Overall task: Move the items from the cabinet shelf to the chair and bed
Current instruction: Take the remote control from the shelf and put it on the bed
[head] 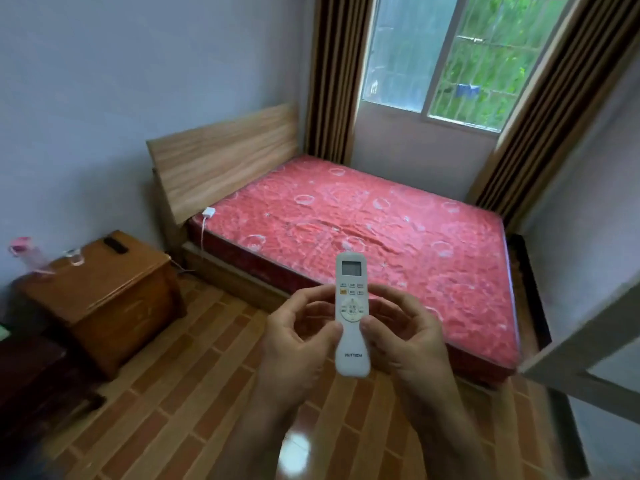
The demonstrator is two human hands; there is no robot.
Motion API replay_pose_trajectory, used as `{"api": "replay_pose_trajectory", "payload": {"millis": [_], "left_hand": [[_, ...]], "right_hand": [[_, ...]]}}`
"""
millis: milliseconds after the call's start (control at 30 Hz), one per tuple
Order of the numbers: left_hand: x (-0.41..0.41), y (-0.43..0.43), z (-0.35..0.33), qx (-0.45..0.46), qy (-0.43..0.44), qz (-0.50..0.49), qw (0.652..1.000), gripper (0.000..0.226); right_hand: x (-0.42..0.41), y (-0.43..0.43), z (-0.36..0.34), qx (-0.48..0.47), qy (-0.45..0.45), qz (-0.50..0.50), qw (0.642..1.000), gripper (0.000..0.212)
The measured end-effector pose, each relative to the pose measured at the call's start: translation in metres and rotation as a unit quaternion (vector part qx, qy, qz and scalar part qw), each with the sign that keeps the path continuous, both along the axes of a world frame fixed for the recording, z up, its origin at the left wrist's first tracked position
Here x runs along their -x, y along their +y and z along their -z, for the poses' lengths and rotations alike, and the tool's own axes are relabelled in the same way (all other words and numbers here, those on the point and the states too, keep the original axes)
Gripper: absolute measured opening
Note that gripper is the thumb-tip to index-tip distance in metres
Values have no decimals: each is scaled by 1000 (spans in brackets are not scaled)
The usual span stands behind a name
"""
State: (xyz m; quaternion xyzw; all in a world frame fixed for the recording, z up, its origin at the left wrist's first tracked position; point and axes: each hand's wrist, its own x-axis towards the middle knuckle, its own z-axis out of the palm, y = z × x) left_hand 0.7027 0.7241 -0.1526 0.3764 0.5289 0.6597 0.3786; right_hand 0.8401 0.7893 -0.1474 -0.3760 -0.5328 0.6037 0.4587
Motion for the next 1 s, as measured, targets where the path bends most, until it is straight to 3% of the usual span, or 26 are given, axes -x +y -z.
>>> {"api": "replay_pose_trajectory", "payload": {"millis": [533, 1000], "left_hand": [[144, 46, -1, 33, 13, -231, 972, 40], [227, 165, 0, 55, 3, -299, 953, 41]], "right_hand": [[190, 98, 18, 21, 32, -216, 976, 34], [291, 228, 19, 44, 20, -276, 960, 40]]}}
